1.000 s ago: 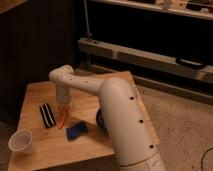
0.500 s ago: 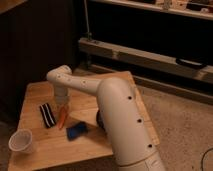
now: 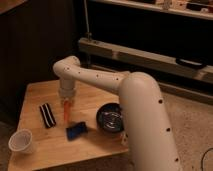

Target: Place the pepper on the white sponge

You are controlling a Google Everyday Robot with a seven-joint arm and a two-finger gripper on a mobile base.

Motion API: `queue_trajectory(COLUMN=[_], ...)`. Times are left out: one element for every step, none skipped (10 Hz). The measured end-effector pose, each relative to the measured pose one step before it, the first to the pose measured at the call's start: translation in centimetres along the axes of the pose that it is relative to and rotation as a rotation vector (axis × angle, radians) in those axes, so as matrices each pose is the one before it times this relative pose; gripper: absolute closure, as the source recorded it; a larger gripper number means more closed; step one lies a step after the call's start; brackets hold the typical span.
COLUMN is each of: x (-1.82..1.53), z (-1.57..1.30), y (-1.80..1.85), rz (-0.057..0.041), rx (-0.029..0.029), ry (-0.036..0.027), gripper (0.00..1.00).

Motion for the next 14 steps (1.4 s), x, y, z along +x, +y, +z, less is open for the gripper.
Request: queue_trajectory(x=[-2.153,-1.325,-1.497,-1.216,-0.427,-0.294,-0.167,-0.129,-0.150,-0.376,-0.266,-0.250,-0.203,-0.083], z=[0.278,0.131,0.296,0.619,0.630,0.638,0.699,0.393,0.333,0.315,0.157,0.224,0.323,0.289], y=[0.193,0.396,0.499,0.168,0.124,0.537,0.336,-0.152,0.090,0.215,-0.145,0.008,0.176,-0.063], rz=[-0.02116,-0.00630,-0.00279,-0.00463,0.00005,0.00507,0.00606,-0.00199,0.00111,0.00245,-0.00436,-0.00106,0.00162,-0.00080], rx=[-0.01131,-0.00640,-0.00720,-0.00779,-0.00500,-0.00738,-0.00704,-0.00344,-0.00303,-0.00243,-0.00174,-0.00178,-0.00247,-0.00207], ry=[-0.00074,0.00295,-0.00208,-0.00781,-0.00681,-0.00565,-0.00168,0.00374,0.00748,0.00831,0.00366,0.00249,0.00010,-0.00286], gripper=[0.61,0.61,0.61,0.61,0.61,0.61,0.61,0.61,0.61,0.61,0.61,0.61,0.61,0.61])
